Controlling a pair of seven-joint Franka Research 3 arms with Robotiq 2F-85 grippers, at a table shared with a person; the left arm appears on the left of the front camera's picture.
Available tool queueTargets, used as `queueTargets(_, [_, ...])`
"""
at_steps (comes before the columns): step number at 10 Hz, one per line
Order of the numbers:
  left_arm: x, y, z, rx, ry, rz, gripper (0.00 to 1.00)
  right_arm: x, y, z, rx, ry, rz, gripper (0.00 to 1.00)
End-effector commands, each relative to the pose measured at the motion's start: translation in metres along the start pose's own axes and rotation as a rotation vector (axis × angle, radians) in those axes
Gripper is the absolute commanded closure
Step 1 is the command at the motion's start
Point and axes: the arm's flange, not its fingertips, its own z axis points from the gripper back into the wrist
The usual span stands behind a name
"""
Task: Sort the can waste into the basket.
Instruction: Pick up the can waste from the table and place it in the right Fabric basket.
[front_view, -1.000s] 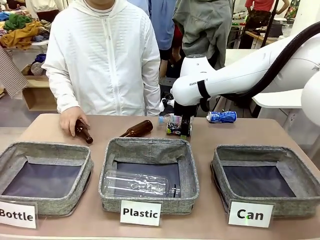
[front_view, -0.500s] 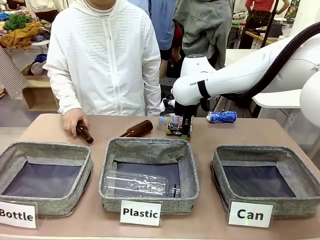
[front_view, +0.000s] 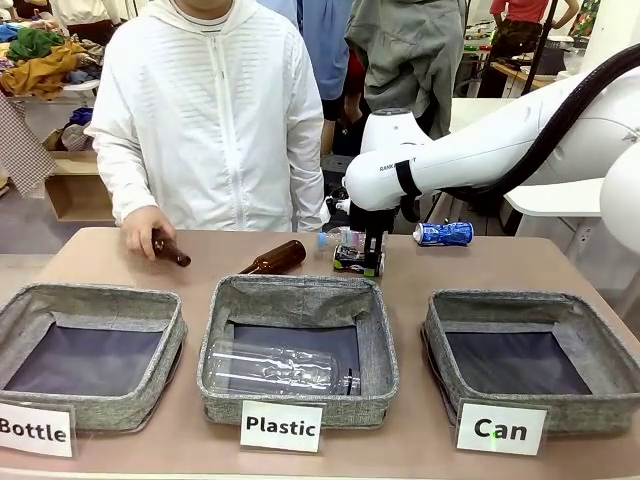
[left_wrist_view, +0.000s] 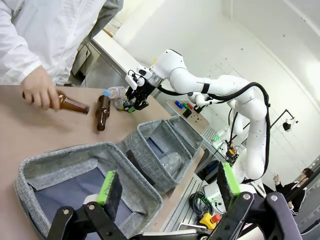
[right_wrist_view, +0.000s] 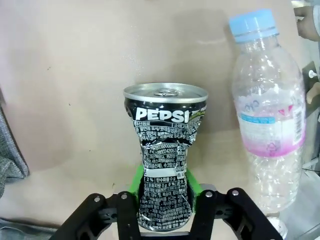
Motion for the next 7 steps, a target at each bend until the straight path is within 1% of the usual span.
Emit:
queueTargets(1, [0.001, -0.001, 0.0, -0.011, -0.017, -0.026, 0.0, -0.019, 0.014, 0.035, -0.038, -0.019, 0.027, 1.0])
queueTargets(2, [0.001, -0.001, 0.0, -0.011, -0.017, -0.026, 0.0, -0.04, 0.034, 0.069, -0.056, -0.016, -0.006, 1.0])
queueTargets(3, [0.001, -0.001, 0.0, -0.011, -0.017, -0.026, 0.0, -0.069, 0.056, 0.106, -0.036, -0.019, -0.045, 1.0])
queueTargets(4, [0.001, -0.001, 0.0, -0.011, -0.017, -0.026, 0.0, -0.106, 0.085, 0.143, -0.025, -0.035, -0.048, 1.0])
queueTargets(5, [0.0, 0.0, 0.0, 0.0, 0.0, -0.001, 0.0, -0.139, 0.111, 0.169, -0.048, -0.039, -0.06, 0.71])
queueTargets(6, [0.015, -0.028, 0.037, -0.07, -0.055, -0.03, 0.0, -0.174, 0.132, 0.188, -0.052, -0.055, -0.074, 0.71])
queueTargets(7, [0.023, -0.053, 0.075, -0.119, -0.105, -0.086, 0.0, -0.21, 0.15, 0.2, -0.05, -0.067, -0.086, 0.71])
